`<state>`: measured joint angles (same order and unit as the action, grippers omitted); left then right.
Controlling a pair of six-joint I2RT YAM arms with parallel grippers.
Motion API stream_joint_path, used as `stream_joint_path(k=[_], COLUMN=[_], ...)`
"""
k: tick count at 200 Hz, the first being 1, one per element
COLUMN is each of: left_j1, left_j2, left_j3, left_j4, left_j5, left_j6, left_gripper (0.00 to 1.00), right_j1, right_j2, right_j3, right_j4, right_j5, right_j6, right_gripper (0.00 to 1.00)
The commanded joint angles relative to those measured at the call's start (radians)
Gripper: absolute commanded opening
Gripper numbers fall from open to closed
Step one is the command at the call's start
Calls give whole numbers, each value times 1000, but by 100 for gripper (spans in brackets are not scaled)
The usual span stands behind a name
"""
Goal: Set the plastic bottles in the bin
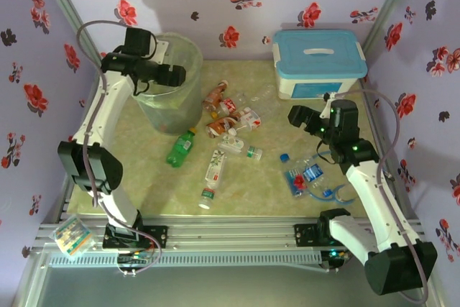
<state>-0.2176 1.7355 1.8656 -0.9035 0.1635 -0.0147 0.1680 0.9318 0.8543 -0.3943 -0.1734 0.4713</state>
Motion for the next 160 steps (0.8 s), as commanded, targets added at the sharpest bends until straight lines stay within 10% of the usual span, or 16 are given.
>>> stream_joint_path(k=[1,160], left_j1=[2,-175], left_j2=[-55,-492], left_j3=[35,-174], left_j4=[-45,-62], left_j5=[-25,-236], left_j6=[26,-103], left_gripper=[96,100], right_j1=[-6,93], right_j2=[14,389], right_j3=[48,78], right_j4=[-54,164], right_j5=[26,102], right_j6=[-13,390], right_gripper=[96,85])
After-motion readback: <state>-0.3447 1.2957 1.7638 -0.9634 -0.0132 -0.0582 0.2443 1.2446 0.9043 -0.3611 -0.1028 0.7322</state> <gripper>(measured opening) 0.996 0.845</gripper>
